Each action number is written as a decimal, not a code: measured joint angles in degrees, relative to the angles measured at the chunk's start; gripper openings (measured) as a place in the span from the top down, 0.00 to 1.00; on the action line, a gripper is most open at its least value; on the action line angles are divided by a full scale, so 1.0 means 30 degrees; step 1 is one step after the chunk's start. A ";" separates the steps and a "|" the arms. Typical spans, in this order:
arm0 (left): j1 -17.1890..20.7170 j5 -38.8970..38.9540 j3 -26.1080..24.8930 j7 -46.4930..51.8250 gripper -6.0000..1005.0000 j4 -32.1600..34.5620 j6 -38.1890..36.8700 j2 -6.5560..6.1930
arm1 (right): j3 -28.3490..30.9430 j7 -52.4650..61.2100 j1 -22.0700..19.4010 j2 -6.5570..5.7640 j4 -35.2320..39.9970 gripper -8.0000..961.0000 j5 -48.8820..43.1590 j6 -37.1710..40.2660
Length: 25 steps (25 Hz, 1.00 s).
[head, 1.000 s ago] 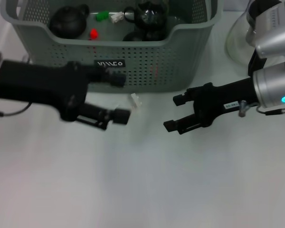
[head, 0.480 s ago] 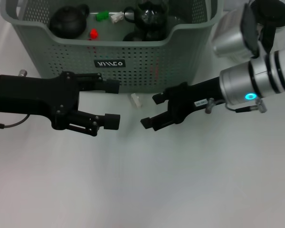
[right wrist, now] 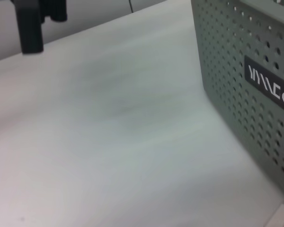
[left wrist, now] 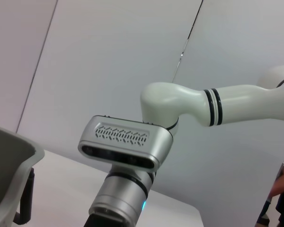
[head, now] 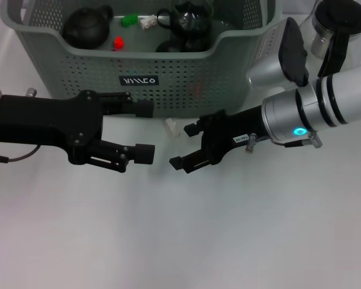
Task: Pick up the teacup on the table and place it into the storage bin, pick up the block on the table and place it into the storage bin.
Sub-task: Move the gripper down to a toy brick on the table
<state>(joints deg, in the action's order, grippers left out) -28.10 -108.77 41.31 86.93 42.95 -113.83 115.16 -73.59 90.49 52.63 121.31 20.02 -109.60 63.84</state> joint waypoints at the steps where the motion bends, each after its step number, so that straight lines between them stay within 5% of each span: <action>1: 0.0002 0.0009 -0.0003 -0.0037 0.05 -0.0002 0.0027 0.0049 | -0.0383 -0.0218 -0.0026 0.0009 -0.0041 0.02 0.0378 -0.0266; 16: 0.0074 0.0083 -0.0042 -0.0238 0.06 -0.0020 0.0292 0.0388 | -0.6027 -0.1869 -0.0702 0.0113 0.0097 0.02 0.5548 -0.3167; 25: 0.0110 0.0024 -0.0061 -0.0177 0.06 0.0067 -0.0252 0.0140 | -0.6002 -0.1281 -0.1049 -0.0475 0.0536 0.02 0.5600 -0.0917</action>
<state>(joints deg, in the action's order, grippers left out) -27.77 -108.70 41.13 86.40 43.15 -114.59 115.58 -91.59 86.65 49.49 119.88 21.63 -92.80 61.09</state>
